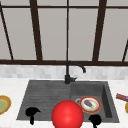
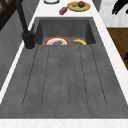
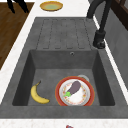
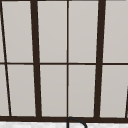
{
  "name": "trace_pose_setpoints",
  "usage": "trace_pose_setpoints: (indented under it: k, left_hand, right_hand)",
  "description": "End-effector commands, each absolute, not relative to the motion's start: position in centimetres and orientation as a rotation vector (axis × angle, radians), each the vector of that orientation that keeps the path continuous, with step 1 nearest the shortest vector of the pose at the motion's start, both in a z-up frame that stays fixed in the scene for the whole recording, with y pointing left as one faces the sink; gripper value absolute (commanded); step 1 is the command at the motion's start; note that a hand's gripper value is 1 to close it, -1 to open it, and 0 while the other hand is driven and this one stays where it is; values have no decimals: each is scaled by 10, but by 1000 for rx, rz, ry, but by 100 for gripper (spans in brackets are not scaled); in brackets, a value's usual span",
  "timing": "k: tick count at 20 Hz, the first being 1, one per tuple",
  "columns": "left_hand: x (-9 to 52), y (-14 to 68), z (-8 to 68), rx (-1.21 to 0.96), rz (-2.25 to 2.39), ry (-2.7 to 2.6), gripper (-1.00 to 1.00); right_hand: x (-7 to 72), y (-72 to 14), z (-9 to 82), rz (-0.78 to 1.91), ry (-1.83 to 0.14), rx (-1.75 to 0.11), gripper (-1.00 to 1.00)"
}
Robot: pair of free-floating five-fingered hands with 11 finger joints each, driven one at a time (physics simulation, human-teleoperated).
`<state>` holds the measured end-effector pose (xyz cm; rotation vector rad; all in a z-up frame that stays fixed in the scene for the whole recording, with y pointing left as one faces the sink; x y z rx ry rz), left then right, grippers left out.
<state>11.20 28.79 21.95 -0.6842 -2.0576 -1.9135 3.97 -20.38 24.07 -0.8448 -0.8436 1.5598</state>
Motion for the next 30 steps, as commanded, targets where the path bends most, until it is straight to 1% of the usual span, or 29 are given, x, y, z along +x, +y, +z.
trace_pose_setpoints:
  k: [1,4,13,23,30]
  left_hand:
    - [115,274,230,-735,-1945,-2058,-100]
    - [114,262,235,-792,-1956,-2053,-100]
    - [114,226,249,-823,-1951,-2049,-100]
    - [114,187,266,-845,-1943,-2055,-100]
    - [128,158,272,-817,-1942,-2057,-100]
  right_hand:
    - [40,-204,241,1560,-844,-845,0]
    - [40,-204,241,1556,-846,-846,0]
    - [40,-204,240,1550,-849,-848,0]
    - [40,-204,240,1548,-850,-848,0]
    - [40,-204,240,1547,-851,-848,0]
